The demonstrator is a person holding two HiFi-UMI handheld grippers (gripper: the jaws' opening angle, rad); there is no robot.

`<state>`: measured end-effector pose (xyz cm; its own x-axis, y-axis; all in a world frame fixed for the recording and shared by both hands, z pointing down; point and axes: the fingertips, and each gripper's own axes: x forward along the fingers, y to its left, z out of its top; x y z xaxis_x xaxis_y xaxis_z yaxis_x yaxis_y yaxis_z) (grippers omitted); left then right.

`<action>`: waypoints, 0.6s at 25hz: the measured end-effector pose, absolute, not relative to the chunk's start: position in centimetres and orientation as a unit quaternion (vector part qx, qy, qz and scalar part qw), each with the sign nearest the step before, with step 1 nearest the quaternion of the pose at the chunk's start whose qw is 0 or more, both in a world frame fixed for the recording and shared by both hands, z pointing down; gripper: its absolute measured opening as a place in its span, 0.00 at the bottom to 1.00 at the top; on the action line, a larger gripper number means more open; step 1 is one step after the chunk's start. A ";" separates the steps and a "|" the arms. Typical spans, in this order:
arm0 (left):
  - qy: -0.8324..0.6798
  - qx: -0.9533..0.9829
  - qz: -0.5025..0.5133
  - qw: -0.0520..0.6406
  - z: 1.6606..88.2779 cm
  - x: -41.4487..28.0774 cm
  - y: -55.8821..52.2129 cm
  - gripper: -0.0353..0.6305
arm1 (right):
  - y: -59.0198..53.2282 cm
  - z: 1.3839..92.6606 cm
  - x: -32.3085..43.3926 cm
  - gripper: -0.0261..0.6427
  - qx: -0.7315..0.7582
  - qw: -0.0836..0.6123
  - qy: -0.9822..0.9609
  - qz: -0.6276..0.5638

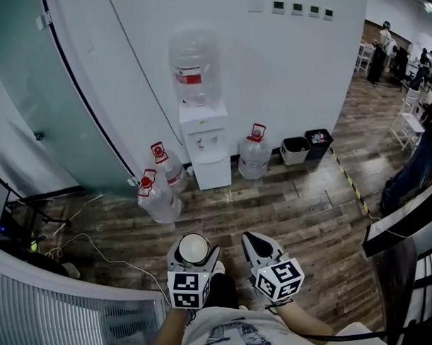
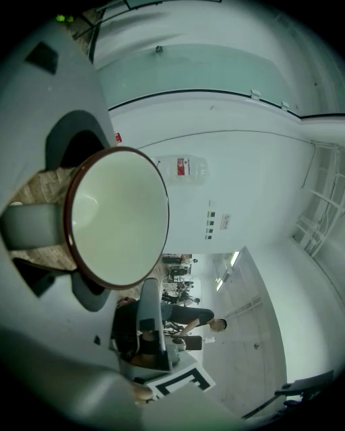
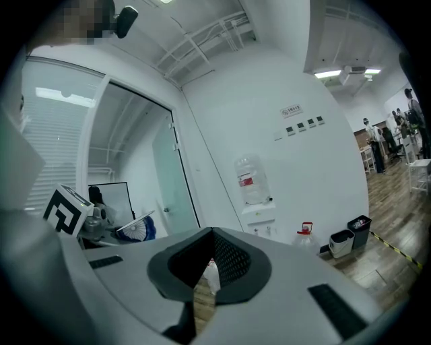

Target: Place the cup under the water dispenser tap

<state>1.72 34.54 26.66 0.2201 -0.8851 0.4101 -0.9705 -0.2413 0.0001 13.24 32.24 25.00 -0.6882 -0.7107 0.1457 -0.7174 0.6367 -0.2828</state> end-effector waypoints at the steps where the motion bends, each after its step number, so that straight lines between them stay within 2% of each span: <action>1: -0.601 0.771 0.166 0.129 26.9 1.4 33.6 0.72 | 31.4 25.3 12.9 0.07 0.395 0.011 -0.904 0.162; 15: -0.588 0.778 0.172 0.138 27.6 -6.7 15.9 0.72 | 14.2 26.1 4.0 0.07 0.396 0.025 -0.901 0.174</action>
<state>-6.68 15.91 27.64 0.2498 -0.8675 0.4302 -0.9624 -0.2714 0.0115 3.99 14.20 26.10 -0.6851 -0.7049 0.1836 -0.7226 0.6260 -0.2932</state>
